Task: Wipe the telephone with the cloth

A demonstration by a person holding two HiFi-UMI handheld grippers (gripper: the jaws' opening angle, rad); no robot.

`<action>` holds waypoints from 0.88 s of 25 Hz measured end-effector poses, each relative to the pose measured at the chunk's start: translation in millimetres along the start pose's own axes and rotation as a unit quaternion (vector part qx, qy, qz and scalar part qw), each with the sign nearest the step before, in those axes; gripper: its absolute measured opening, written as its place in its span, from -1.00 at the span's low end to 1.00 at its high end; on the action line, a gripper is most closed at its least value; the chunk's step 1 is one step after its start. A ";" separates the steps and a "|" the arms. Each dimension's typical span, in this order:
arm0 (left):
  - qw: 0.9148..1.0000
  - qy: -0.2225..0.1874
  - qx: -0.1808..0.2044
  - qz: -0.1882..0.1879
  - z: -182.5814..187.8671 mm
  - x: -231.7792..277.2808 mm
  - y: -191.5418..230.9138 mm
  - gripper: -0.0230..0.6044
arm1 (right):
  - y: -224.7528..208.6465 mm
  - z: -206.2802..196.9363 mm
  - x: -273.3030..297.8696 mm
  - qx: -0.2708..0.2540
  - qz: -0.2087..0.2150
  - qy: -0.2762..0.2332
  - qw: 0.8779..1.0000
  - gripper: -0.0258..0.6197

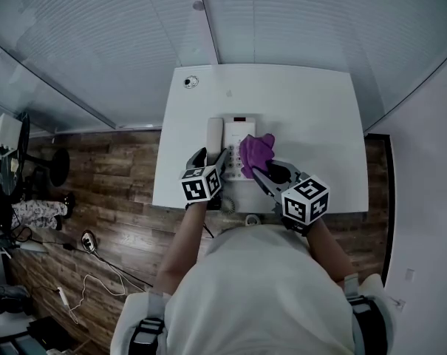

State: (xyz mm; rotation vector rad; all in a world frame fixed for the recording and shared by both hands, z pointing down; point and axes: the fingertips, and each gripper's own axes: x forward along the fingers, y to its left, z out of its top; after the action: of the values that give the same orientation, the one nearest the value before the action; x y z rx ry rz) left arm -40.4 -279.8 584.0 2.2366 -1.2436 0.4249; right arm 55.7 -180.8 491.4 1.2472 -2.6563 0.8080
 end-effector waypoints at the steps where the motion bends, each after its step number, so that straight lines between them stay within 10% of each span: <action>1: 1.000 -0.007 -0.010 -0.003 -1.3 -8.2 -1.1 -0.02 | 3.7 -1.1 -1.2 0.002 -0.002 -0.002 1.000 -0.62; 7: 0.997 -0.041 -0.048 -0.037 -1.5 -59.7 -13.5 -0.03 | 23.7 -6.1 -7.6 0.007 -0.017 -0.014 1.000 -0.62; 11: 0.993 -0.071 -0.066 -0.064 5.3 -99.8 -21.5 -0.53 | 42.5 -10.5 -9.9 0.017 -0.024 -0.025 0.999 -0.62; 22: 0.991 -0.075 -0.062 -0.096 -16.8 -178.5 -31.7 -0.82 | 101.5 -36.6 -22.3 0.018 -0.046 -0.037 0.998 -0.62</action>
State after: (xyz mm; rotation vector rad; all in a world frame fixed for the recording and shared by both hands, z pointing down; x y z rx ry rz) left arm -107.3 -134.7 496.6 2.2882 -1.0812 0.1043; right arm -9.4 -93.9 473.0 1.4228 -2.6305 0.8142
